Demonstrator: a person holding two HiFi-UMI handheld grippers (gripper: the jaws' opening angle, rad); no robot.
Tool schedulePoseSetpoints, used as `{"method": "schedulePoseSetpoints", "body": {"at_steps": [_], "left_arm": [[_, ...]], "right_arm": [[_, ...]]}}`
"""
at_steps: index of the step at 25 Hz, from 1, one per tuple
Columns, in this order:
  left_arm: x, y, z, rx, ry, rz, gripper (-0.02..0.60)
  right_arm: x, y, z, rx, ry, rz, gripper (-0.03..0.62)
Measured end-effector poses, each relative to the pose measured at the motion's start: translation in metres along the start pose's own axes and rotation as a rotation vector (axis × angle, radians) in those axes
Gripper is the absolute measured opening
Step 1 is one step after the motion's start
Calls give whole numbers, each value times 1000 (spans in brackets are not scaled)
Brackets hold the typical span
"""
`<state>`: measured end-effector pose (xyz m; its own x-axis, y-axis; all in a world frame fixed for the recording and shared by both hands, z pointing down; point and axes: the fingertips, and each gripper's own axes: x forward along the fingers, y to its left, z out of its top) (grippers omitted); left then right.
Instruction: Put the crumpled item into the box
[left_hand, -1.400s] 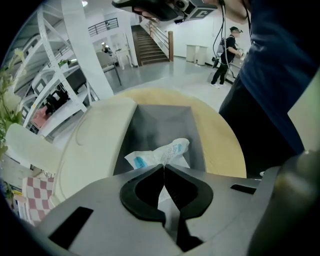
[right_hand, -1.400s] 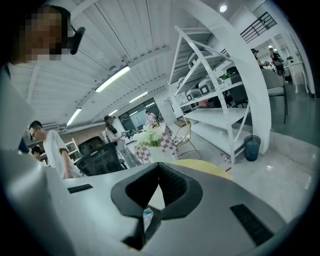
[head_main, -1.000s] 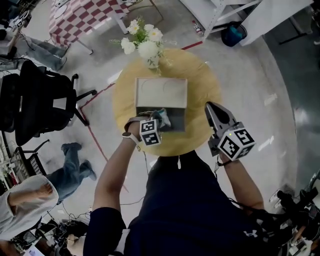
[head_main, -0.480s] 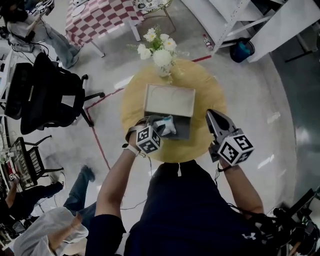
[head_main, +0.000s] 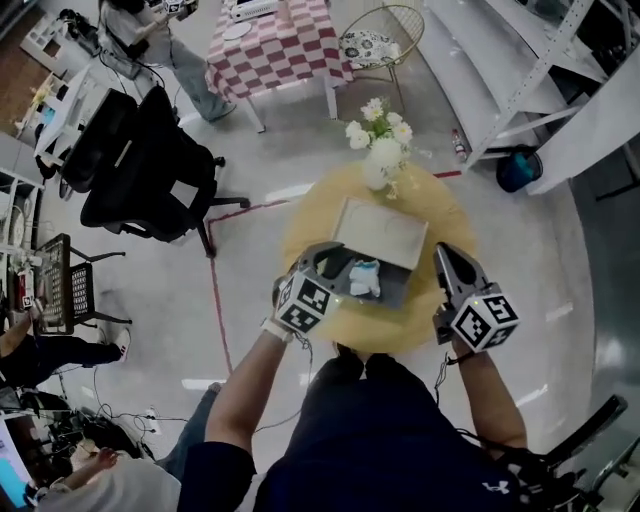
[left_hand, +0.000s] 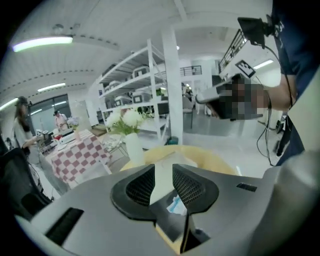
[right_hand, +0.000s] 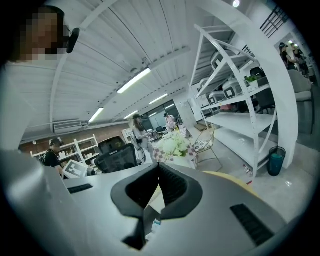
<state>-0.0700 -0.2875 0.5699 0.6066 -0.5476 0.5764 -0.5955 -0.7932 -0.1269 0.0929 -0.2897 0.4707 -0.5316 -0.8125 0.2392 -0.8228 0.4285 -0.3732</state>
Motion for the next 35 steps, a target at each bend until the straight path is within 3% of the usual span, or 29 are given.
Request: {"method": "schedulePoseSetpoints", "body": {"at_steps": [7,12,16,21,26,35], "left_arm": [[-70,14,45,-121,-170,95,113],[-117,40,64,-166,-285,257,62],[-154,49,85,-189,-377,331,34],[-187,44,118,-176,-487,350,26],[-202,39,138,-157,-540,352,25],[-228,49,159,-243,-668,409,21]], "right_arm": [[9,38,26,-50,-48,75,2],[12,64,45,-96,-102,120,2],[1,81,67,-118,-161,136,2],[-11,100,92,-174,-220,149,2],[-19,117,109,-217,-265,171,2],[-31,135,129,-238,-336,195,2]]}}
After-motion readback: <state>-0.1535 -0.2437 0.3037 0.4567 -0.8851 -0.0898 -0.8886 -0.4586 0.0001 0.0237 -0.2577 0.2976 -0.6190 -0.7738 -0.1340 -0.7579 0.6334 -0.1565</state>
